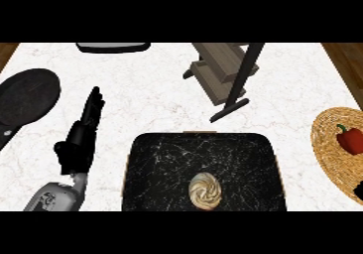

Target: Pick the cupcake from the tray and place it in the tiered basket

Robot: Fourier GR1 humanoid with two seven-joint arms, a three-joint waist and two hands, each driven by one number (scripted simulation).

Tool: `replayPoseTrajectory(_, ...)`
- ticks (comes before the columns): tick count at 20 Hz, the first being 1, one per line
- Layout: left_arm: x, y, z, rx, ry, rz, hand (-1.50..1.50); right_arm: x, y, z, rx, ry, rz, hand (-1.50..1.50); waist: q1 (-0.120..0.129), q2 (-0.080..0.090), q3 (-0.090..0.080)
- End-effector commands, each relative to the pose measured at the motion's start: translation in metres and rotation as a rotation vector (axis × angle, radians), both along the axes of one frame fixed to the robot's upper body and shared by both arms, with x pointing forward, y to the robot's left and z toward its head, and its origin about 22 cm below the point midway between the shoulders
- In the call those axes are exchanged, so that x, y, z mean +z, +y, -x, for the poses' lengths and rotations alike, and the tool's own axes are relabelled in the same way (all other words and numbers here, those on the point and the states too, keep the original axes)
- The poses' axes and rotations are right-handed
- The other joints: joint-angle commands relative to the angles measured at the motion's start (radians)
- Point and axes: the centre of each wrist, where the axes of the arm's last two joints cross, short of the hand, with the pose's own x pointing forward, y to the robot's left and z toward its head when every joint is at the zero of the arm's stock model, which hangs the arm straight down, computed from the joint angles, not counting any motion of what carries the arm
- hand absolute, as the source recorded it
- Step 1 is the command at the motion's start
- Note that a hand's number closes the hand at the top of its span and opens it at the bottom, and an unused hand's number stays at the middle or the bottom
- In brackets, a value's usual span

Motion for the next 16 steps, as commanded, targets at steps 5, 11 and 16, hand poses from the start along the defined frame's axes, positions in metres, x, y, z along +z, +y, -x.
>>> replayPoseTrajectory(5,-0.002,-0.003,0.002,-0.006,-0.007,-0.014,0.0,0.083,0.037,0.023,-0.044,0.084,0.468,-1.5,0.021,0.009,-0.002)
replayPoseTrajectory(11,0.008,-0.012,-0.002,-0.062,-0.015,0.0,0.0,0.098,0.053,0.021,-0.09,0.168,0.492,-1.5,0.049,0.015,-0.003)
replayPoseTrajectory(16,0.012,-0.022,-0.005,-0.066,-0.019,-0.005,0.0,0.102,0.062,0.014,-0.074,0.204,0.53,-1.5,0.062,0.013,-0.001)
